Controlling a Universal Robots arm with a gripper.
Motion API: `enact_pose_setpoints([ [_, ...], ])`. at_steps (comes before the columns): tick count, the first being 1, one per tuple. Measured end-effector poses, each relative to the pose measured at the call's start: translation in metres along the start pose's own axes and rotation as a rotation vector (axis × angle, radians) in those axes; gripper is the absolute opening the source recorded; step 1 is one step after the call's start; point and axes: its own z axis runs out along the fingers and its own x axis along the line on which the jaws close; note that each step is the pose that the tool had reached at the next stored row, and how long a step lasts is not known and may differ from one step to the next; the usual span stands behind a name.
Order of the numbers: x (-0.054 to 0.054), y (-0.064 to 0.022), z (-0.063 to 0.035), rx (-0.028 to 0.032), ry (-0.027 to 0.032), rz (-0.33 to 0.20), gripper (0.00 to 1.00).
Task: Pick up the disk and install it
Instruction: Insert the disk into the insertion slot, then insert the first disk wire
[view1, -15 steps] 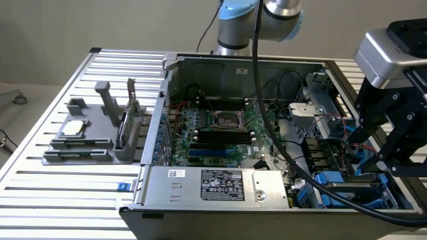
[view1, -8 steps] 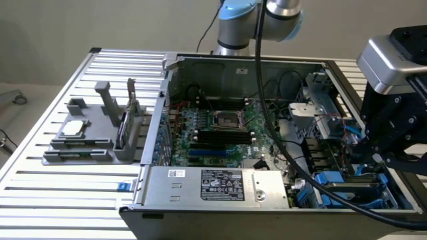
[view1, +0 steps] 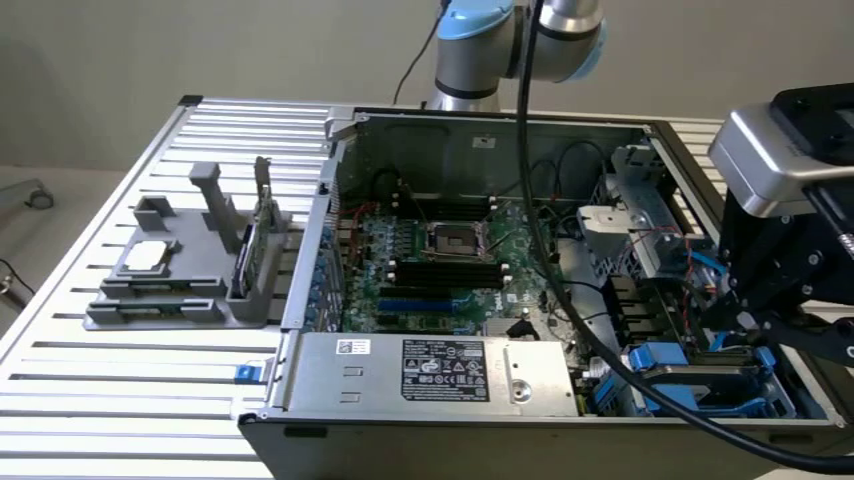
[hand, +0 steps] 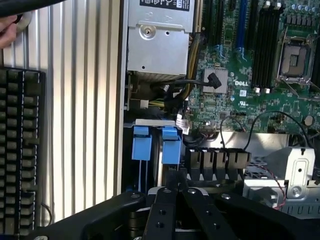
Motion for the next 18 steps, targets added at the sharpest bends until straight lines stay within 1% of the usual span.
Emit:
enact_pose_setpoints([
  [6,0.001,-0.0071,0.0077,-0.0018,-0.0007,-0.022,0.11],
  [12,0.003,-0.0165,0.0174,-0.0034,-0.001,-0.037,0.11],
  [18,0.004,-0.0202,0.0283,-0.0047,-0.0016,-0.049,0.11],
])
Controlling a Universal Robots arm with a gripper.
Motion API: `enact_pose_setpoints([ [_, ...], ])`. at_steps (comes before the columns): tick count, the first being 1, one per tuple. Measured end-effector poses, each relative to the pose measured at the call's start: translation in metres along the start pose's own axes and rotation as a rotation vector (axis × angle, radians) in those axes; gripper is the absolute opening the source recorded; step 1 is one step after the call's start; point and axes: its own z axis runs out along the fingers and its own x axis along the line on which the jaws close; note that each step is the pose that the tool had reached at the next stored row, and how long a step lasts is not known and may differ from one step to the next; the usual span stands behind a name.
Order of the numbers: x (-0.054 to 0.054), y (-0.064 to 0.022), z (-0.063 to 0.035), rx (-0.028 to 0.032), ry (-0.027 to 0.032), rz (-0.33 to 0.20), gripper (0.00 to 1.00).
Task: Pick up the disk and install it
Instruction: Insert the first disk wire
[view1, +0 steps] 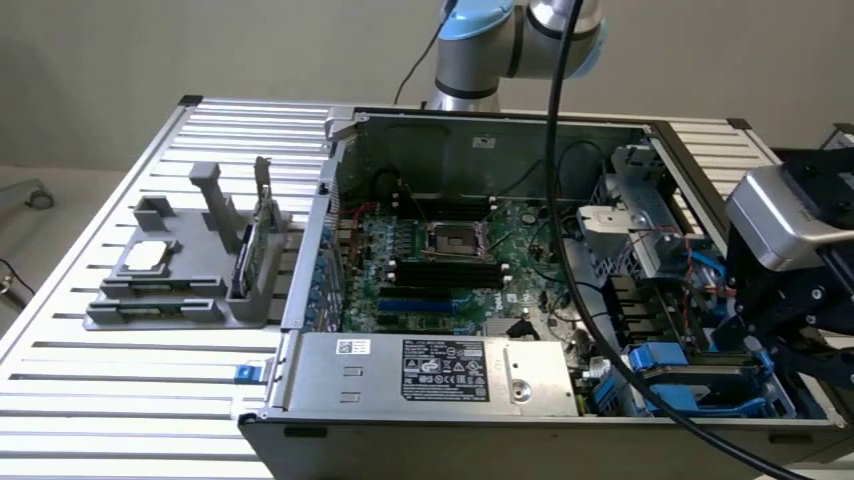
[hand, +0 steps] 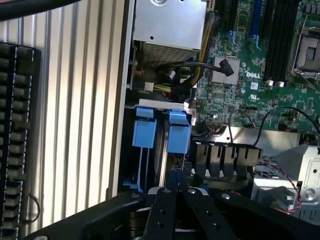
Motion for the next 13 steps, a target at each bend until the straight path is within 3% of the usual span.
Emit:
enact_pose_setpoints([
  [13,0.003,-0.0023,0.0236,-0.0022,-0.0008,-0.02,0.11],
])
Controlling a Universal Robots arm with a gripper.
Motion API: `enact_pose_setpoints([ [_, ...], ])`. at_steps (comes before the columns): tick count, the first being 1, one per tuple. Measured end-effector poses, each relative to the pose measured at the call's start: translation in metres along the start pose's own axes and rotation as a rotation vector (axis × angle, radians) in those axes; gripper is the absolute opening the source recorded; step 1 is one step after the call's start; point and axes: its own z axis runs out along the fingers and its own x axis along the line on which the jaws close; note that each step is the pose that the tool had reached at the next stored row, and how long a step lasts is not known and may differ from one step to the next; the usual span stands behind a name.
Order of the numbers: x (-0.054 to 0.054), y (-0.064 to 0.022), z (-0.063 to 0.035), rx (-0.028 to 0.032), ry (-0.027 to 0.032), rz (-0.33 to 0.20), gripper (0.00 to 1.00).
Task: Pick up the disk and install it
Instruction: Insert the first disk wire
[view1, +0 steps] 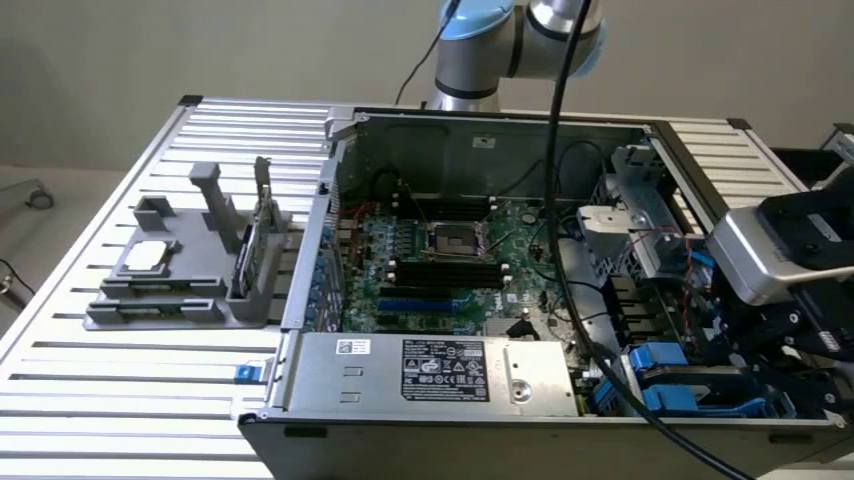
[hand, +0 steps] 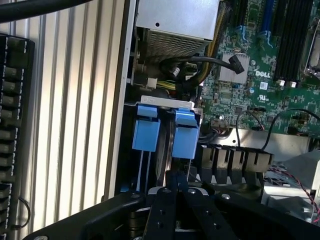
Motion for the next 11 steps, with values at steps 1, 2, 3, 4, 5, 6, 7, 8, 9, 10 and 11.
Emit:
enact_pose_setpoints([
  [1,0.0,-0.0001,0.0018,-0.0001,0.0,-0.001,0.11],
  [2,0.0,-0.0002,0.0036,-0.0002,0.0,-0.001,0.11],
  [3,0.001,-0.0003,0.0054,-0.0002,0.0,-0.002,0.11],
  [4,0.001,-0.0003,0.0073,-0.0003,-0.0002,-0.002,0.11],
  [5,0.001,-0.0003,0.0088,-0.0004,0.0003,-0.003,0.11],
  [6,0.001,-0.0002,0.0107,-0.0004,0.0002,-0.003,0.11],
  [7,0.002,-0.0002,0.0128,-0.0004,-0.0004,-0.004,0.11],
  [8,0.002,-0.0001,0.0146,-0.0004,-0.0003,-0.004,0.11],
  [9,0.002,0.0,0.0162,-0.0005,-0.0004,-0.004,0.11],
  [10,0.002,0.0,0.0172,-0.0004,-0.0006,-0.004,0.11],
  [11,0.002,0.0,0.0174,-0.0003,-0.0016,-0.004,0.11],
])
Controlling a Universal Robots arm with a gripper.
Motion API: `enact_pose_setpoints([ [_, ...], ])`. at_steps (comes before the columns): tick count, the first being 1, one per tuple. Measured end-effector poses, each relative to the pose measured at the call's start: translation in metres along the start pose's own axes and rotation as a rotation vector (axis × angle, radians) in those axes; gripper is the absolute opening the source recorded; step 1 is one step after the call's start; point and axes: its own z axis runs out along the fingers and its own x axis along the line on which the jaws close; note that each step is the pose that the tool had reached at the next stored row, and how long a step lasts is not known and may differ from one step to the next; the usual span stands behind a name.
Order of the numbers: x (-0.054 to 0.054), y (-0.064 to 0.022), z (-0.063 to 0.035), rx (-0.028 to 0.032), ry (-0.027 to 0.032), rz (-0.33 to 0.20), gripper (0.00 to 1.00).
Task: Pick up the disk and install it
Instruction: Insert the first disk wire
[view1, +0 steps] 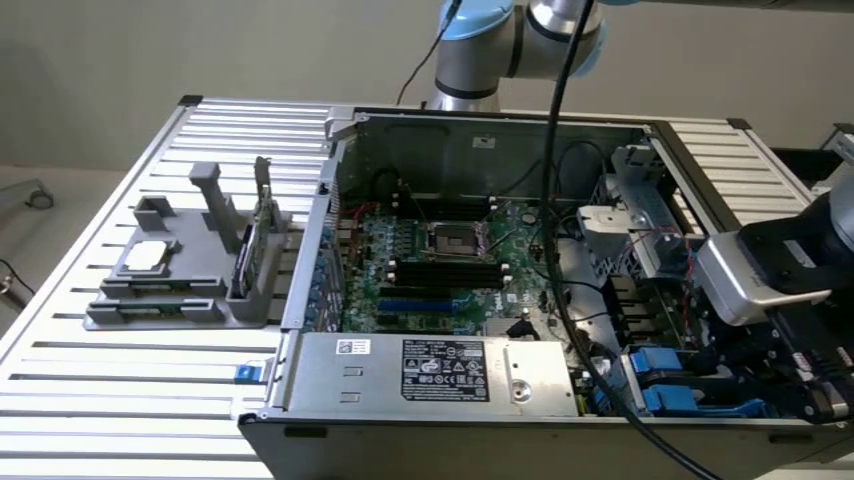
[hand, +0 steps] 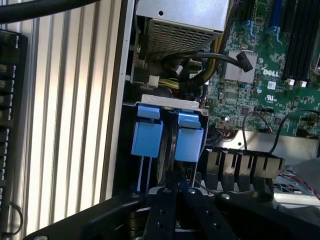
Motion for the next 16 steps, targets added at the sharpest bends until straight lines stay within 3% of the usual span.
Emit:
enact_pose_setpoints([
  [5,0.0,0.0002,0.0029,0.0008,-0.0057,0.0,0.11],
  [9,0.001,0.0001,-0.0007,-0.0018,-0.0236,0.002,0.11],
  [14,0.001,-0.0003,-0.0167,-0.0084,-0.0249,0.009,0.11],
  [16,0.001,-0.0004,-0.0224,-0.0099,-0.026,0.014,0.17],
])
